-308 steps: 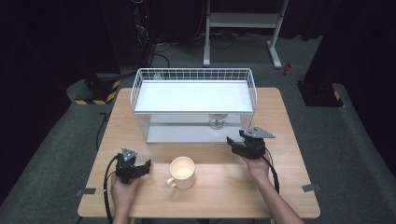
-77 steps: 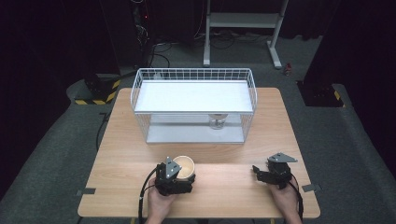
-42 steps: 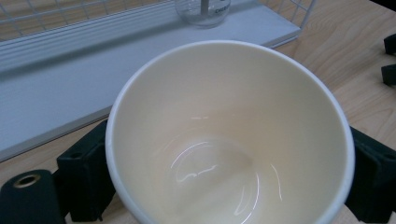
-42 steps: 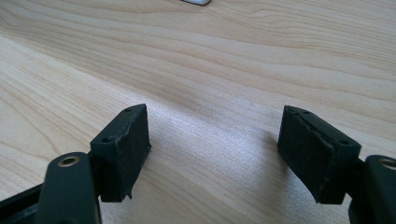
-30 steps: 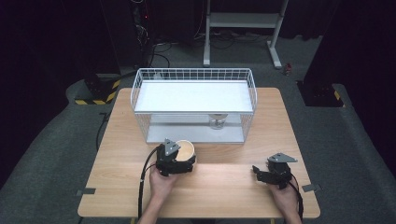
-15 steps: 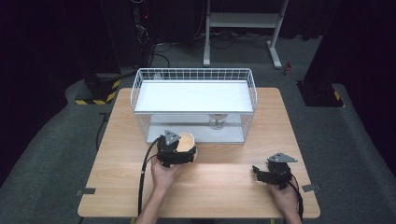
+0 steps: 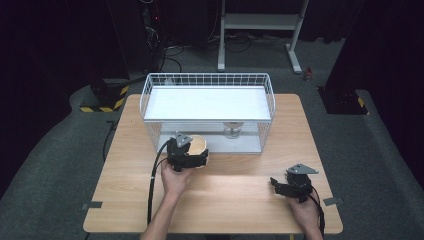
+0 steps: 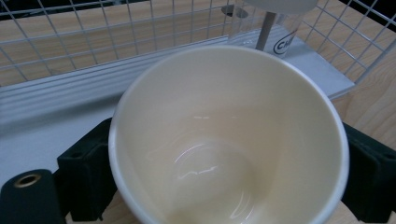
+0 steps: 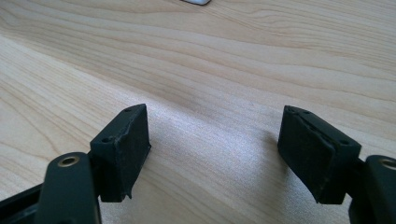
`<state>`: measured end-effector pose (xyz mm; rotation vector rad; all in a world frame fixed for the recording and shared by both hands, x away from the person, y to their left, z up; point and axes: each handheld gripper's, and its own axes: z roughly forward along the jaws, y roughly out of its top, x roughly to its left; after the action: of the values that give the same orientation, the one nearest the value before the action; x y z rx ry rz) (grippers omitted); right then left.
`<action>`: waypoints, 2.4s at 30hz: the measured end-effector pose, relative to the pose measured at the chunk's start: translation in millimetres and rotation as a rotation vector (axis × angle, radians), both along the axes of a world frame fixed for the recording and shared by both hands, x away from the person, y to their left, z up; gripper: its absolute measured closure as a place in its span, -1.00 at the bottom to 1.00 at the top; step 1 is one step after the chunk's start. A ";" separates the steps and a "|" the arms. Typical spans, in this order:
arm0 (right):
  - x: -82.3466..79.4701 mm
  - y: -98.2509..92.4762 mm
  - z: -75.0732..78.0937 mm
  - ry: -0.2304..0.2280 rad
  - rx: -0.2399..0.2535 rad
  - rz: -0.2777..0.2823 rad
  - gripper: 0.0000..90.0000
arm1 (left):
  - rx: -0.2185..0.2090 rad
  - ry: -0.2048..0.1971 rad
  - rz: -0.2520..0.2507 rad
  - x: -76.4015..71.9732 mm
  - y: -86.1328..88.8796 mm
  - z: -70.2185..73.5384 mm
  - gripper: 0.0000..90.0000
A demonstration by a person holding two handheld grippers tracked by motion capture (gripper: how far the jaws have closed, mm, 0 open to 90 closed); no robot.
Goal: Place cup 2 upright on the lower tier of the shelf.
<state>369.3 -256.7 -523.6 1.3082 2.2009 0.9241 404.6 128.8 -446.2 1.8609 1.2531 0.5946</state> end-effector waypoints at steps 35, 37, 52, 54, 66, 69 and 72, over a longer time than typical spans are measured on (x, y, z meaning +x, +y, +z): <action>0.0 0.0 0.1 0.001 -0.002 0.000 -0.45 | 0.049 -0.004 0.063 45.0 -8.6 -19.8 -0.79; 0.0 0.0 0.1 0.001 -0.002 0.000 -0.45 | 0.042 -0.011 0.065 45.9 -9.0 -20.9 -0.79; 0.2 -0.1 0.0 -0.002 -0.003 0.002 -0.45 | -0.001 -0.047 0.072 54.3 -9.9 -30.3 -0.79; 0.1 -0.1 0.0 0.000 -0.002 0.002 -0.45 | -0.006 -0.052 0.076 55.0 -10.3 -31.0 -0.79; 0.1 -0.1 0.0 -0.001 -0.002 0.002 -0.45 | -0.002 -0.077 0.068 60.0 -6.4 -33.9 -0.80; 0.1 -0.1 0.0 -0.001 -0.003 0.002 -0.45 | -0.016 -0.065 0.073 59.9 -4.9 -33.5 -0.81; 0.1 -0.1 0.0 -0.001 -0.002 0.002 -0.45 | -0.025 -0.056 0.075 59.7 -2.9 -33.0 -0.84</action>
<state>369.3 -256.8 -523.6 1.3049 2.2025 0.9225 464.3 125.9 -479.2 1.7715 1.2921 0.6637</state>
